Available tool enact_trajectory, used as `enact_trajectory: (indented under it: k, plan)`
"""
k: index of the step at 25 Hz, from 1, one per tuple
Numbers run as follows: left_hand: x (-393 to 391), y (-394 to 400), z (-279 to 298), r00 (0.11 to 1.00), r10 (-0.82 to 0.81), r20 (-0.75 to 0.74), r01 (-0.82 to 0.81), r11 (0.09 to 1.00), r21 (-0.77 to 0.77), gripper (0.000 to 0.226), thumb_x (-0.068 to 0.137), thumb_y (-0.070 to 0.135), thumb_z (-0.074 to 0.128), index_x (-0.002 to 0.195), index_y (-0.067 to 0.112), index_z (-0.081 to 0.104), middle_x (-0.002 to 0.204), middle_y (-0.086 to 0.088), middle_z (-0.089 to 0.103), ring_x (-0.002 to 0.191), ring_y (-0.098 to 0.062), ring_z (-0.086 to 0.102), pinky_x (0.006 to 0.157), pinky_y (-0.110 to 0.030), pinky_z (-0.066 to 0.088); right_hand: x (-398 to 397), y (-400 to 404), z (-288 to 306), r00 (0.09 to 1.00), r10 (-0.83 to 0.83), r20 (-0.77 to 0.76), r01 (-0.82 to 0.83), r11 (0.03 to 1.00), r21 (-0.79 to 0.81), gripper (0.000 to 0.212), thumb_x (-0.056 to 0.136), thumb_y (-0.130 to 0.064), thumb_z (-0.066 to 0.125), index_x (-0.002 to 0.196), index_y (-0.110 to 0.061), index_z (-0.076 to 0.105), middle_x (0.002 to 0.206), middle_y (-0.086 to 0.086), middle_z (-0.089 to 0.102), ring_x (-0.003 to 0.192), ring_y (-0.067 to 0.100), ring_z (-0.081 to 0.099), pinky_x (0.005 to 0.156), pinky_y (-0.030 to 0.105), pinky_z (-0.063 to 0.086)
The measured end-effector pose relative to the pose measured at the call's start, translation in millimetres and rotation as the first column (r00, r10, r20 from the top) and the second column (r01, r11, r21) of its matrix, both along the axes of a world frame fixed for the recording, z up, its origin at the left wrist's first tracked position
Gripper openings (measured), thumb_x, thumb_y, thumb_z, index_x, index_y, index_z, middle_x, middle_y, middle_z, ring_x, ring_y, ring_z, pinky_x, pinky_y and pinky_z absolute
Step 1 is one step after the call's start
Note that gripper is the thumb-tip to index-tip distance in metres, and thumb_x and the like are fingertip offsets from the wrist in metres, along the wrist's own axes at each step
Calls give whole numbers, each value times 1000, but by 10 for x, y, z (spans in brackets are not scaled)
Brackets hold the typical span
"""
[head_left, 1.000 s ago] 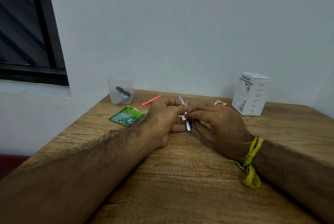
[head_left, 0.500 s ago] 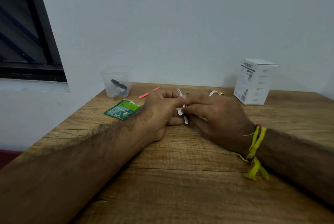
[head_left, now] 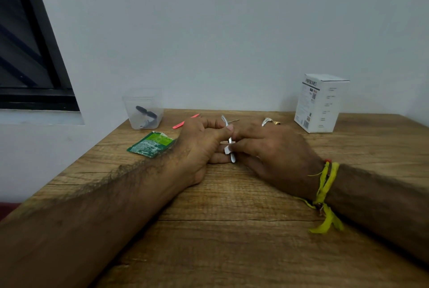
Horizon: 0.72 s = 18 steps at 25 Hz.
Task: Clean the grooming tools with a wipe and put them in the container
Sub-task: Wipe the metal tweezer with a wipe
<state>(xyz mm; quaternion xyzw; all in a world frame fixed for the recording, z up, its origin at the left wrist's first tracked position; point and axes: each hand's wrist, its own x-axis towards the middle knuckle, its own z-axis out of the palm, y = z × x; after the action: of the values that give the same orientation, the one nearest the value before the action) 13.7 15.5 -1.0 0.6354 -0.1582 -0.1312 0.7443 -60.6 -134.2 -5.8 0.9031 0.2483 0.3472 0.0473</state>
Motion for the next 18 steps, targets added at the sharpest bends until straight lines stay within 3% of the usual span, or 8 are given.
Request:
enact_trajectory:
  k: [10, 14, 18]
  plan:
    - [-24, 35, 40, 1000, -8, -17, 8, 1000, -25, 14, 94, 4, 66, 86, 9, 55, 56, -2, 71, 43, -15, 66, 38, -24, 51, -44, 35, 28, 1000, 2, -20, -3, 996, -85, 13, 79, -19, 79, 91, -20, 78, 100, 1, 74, 80, 31, 68, 55, 38, 54]
    - [8, 57, 38, 1000, 5, -7, -6, 1000, -16, 11, 95, 4, 66, 92, 6, 56, 58, -3, 72, 45, -17, 68, 39, -25, 52, -42, 78, 50, 998, 49, -34, -53, 992, -115, 14, 74, -16, 84, 87, -19, 79, 92, 2, 74, 68, 29, 66, 46, 35, 52]
    - [-8, -18, 24, 1000, 6, -19, -6, 1000, -17, 9, 95, 4, 65, 93, 5, 57, 61, -4, 73, 46, -19, 69, 40, -26, 52, -116, 30, 68, 999, 25, -29, -29, 992, -120, 15, 73, -17, 84, 87, -22, 80, 90, -1, 74, 66, 27, 65, 48, 30, 47]
